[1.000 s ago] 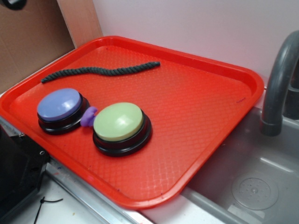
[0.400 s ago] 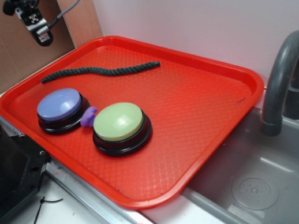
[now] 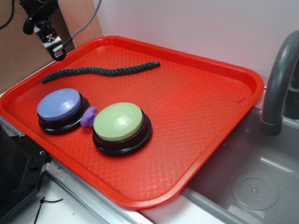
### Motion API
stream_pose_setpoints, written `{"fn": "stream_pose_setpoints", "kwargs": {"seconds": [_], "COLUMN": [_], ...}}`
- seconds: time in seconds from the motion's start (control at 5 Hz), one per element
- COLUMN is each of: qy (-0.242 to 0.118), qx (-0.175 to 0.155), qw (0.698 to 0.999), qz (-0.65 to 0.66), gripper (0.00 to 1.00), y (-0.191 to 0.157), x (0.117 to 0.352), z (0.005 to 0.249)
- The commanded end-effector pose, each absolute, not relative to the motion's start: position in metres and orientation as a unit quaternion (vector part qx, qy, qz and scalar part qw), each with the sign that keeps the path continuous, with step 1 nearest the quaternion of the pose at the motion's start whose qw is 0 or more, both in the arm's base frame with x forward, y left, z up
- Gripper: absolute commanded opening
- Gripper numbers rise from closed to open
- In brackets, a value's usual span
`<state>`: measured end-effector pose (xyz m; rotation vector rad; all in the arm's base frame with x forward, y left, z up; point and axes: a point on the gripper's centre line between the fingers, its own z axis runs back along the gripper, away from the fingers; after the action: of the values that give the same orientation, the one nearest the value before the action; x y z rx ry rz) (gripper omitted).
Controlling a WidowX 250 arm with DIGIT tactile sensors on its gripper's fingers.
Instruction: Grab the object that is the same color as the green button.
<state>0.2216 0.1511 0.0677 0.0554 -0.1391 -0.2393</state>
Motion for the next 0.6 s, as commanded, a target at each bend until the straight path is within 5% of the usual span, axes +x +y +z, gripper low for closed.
{"fn": "stream_pose_setpoints", "kwargs": {"seconds": [0.0, 0.2, 0.4], "qy": [-0.046, -0.024, -0.017], "qx": [0.055, 0.060, 0.051], "qw": [0.989, 0.991, 0.988], "qz": [-0.129, -0.118, -0.144], "gripper": [1.00, 1.00, 0.41], "y": [0.159, 0.162, 0.160], "x": [0.221, 0.216, 0.216], "z": [0.041, 0.024, 0.018]}}
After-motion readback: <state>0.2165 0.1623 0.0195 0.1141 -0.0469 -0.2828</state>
